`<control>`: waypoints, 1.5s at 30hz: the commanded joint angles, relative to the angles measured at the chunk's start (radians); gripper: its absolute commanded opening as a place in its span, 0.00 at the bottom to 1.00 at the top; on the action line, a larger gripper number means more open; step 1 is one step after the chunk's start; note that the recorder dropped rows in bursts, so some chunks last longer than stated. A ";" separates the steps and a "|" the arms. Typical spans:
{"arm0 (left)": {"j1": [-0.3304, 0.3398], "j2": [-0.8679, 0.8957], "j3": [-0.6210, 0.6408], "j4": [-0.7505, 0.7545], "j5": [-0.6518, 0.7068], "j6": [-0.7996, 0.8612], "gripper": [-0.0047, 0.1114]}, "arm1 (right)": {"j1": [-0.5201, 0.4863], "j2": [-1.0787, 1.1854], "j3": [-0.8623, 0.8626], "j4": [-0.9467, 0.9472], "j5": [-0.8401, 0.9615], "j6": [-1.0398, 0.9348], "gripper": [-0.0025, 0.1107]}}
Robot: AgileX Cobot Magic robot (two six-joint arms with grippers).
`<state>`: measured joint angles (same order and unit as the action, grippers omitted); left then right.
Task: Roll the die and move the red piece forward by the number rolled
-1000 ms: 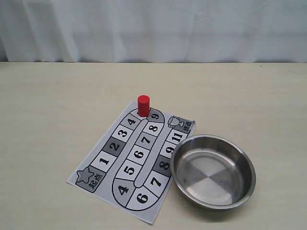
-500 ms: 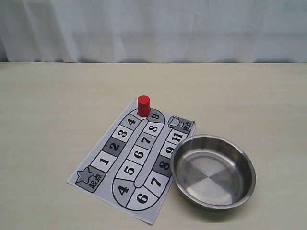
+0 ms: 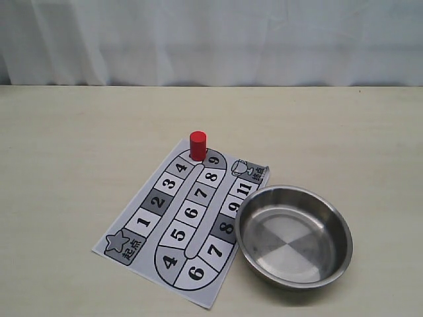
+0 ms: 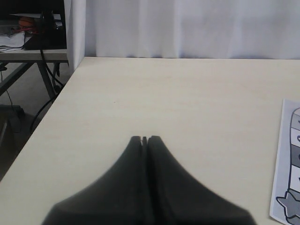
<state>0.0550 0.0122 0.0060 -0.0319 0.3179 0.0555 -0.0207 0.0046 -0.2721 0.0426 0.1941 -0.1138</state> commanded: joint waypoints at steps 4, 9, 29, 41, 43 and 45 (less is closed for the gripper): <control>-0.008 0.000 -0.006 0.001 -0.012 0.000 0.04 | 0.000 -0.005 0.257 0.006 -0.194 0.004 0.06; -0.008 0.000 -0.006 0.001 -0.012 0.000 0.04 | 0.000 -0.005 0.272 -0.005 -0.082 0.002 0.06; -0.008 0.000 -0.006 0.001 -0.012 0.000 0.04 | 0.000 -0.005 0.272 -0.005 0.018 -0.006 0.06; -0.008 0.000 -0.006 0.001 -0.012 0.000 0.04 | 0.000 -0.005 0.272 -0.005 0.018 -0.006 0.06; -0.008 0.000 -0.006 0.001 -0.012 0.000 0.04 | 0.000 -0.005 0.272 -0.005 0.018 -0.006 0.06; -0.008 0.000 -0.006 0.001 -0.012 0.000 0.04 | 0.000 -0.005 0.272 -0.005 0.018 -0.006 0.06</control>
